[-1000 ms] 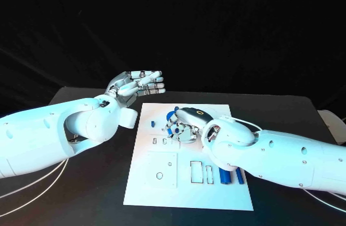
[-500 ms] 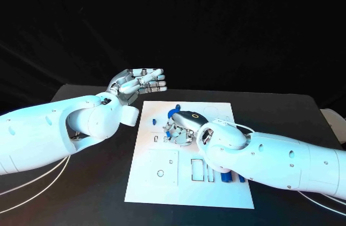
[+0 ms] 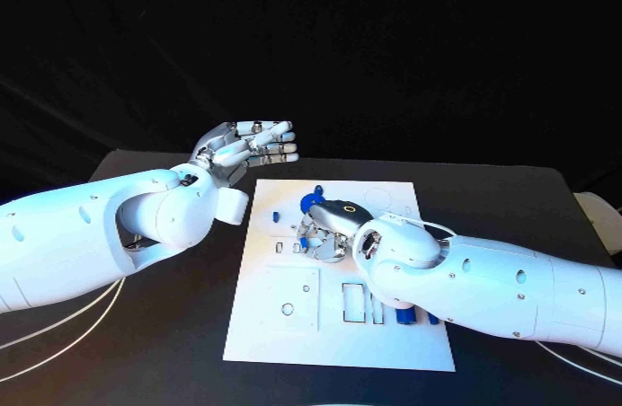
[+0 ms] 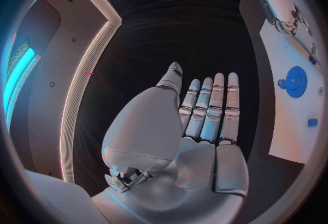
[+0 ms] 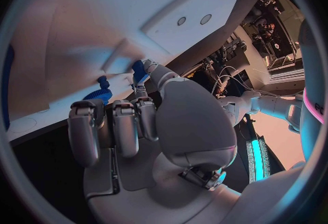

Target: Assemble the parts on the task board

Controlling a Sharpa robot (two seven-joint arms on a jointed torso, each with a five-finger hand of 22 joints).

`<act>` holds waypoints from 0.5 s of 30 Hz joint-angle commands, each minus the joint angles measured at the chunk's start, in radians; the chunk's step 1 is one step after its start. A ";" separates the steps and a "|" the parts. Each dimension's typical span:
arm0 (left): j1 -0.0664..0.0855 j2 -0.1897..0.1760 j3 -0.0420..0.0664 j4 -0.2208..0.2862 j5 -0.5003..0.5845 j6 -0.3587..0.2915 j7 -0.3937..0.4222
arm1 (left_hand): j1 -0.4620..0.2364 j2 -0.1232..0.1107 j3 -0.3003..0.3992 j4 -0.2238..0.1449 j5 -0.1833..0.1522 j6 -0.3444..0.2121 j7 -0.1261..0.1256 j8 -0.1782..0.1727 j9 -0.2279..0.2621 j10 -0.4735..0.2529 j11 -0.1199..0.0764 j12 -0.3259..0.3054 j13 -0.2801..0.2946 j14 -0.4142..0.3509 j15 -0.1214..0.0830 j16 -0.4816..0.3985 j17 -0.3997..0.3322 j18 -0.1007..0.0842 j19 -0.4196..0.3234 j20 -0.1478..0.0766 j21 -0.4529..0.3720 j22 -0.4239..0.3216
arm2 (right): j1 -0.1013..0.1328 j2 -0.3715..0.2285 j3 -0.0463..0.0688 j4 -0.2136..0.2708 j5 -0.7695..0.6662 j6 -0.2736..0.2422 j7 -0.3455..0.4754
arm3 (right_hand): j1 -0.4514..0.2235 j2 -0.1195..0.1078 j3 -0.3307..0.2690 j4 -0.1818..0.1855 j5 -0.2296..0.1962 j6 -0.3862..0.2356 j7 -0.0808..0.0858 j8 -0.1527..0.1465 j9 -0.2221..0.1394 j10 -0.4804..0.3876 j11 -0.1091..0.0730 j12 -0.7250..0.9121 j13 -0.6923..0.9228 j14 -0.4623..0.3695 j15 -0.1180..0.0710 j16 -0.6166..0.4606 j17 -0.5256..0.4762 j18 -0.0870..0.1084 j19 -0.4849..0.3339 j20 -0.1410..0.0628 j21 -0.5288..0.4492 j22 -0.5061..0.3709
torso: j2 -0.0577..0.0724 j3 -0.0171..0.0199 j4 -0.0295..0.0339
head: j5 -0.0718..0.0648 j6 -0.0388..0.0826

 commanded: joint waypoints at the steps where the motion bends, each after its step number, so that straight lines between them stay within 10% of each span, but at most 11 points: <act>1: 0.001 0.000 0.000 0.001 0.002 0.018 0.004 | 0.004 0.007 0.002 -0.005 0.001 0.008 0.007 -0.004 0.000 0.005 -0.001 -0.004 0.000 0.001 0.004 -0.005 -0.001 0.011 0.006 0.002 -0.005 -0.002 | -0.002 -0.003 -0.001 0.003 -0.022 0.032 -0.011 | -0.010 -0.003 -0.004 0.001 0.002 0.013 -0.006 0.003 0.000 0.000 -0.001 -0.001 0.118 0.098 -0.005 0.001 0.237 -0.010 0.080 -0.005 0.004 0.233 | 0.000 0.0003 0.0013 | -0.003 -0.001; 15: 0.001 -0.002 0.000 0.001 0.002 0.017 0.004 | 0.004 0.007 0.002 -0.005 0.001 0.008 0.007 -0.004 0.000 0.005 -0.001 -0.004 0.000 0.001 0.004 -0.005 -0.001 0.011 0.006 0.002 -0.005 -0.002 | -0.005 -0.006 -0.002 0.001 -0.023 0.037 -0.014 | -0.017 -0.006 -0.008 0.004 0.001 0.013 -0.007 0.003 0.000 0.000 -0.001 -0.002 0.117 0.097 -0.005 -0.001 0.235 -0.010 0.079 -0.005 0.003 0.232 | 0.000 0.0008 0.0005 | -0.004 -0.001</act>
